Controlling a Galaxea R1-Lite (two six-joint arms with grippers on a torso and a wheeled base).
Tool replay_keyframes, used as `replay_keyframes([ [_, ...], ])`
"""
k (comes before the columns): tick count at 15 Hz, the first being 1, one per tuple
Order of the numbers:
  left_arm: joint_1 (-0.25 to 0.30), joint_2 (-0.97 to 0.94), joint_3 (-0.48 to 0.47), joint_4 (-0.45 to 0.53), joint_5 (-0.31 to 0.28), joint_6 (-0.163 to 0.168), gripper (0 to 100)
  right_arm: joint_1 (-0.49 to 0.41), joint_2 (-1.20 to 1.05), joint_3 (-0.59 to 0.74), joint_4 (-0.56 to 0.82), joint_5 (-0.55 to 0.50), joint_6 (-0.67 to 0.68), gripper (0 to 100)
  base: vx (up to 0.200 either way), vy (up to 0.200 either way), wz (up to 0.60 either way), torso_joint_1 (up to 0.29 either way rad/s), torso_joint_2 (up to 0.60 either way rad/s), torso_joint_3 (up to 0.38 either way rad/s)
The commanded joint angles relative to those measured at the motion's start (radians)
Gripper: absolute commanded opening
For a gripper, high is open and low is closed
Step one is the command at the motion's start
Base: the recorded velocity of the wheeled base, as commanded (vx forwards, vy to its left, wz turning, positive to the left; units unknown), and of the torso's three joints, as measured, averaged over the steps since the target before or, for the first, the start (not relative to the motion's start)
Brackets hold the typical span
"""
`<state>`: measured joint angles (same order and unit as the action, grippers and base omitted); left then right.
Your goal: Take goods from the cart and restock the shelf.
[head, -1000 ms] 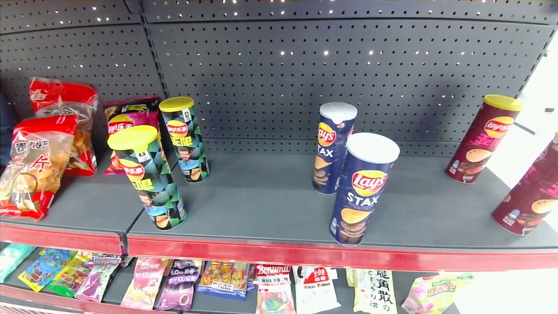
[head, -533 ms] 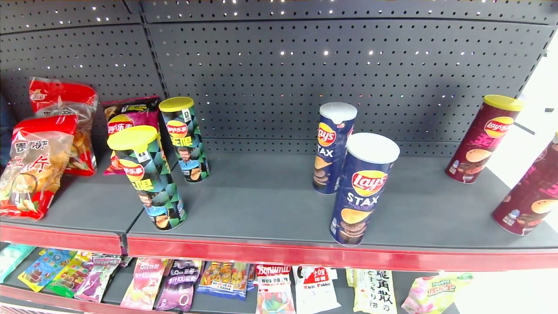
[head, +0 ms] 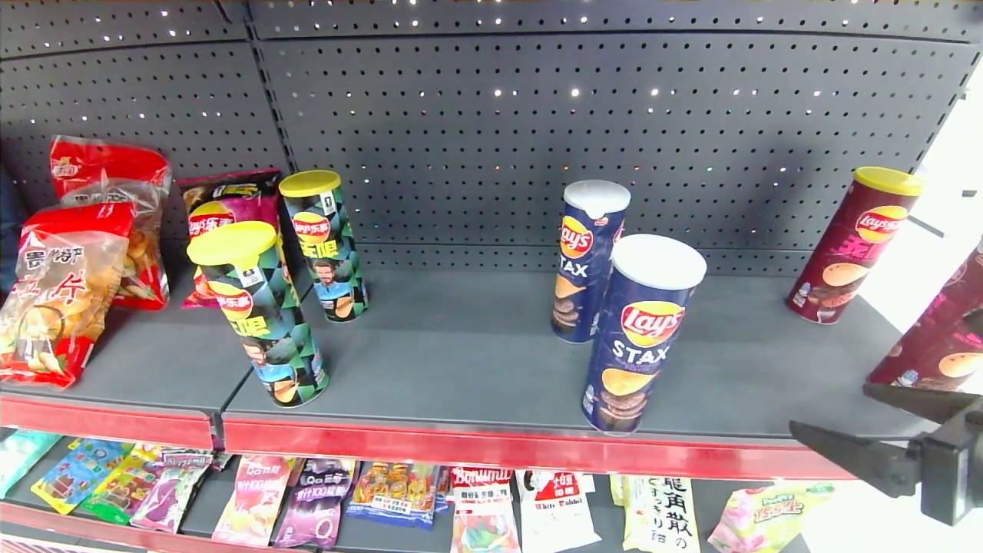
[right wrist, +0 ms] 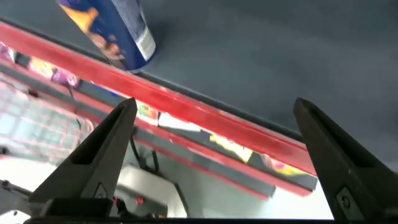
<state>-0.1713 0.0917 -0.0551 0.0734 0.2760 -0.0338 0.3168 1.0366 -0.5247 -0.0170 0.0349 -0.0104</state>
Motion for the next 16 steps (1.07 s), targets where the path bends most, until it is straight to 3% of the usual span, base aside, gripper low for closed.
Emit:
replay_keyframes([
  [1,-0.001,0.003,0.0,0.0,0.0,0.0,100,0.034,0.161,-0.018,0.0,-0.049,0.0,100,0.0,0.0,0.0,0.0,0.0,0.0],
  [8,-0.001,0.005,0.001,0.0,0.0,-0.005,100,0.05,0.393,-0.17,-0.009,-0.089,0.006,100,0.0,0.0,0.0,0.0,0.0,0.0],
  [11,-0.001,0.003,0.001,0.0,0.0,-0.003,100,0.057,0.482,-0.175,-0.101,-0.165,0.004,100,0.0,0.0,0.0,0.0,0.0,0.0],
  [16,-0.001,0.003,0.001,0.0,0.0,-0.005,100,0.079,0.543,-0.193,-0.113,-0.178,0.001,100,0.0,0.0,0.0,0.0,0.0,0.0],
])
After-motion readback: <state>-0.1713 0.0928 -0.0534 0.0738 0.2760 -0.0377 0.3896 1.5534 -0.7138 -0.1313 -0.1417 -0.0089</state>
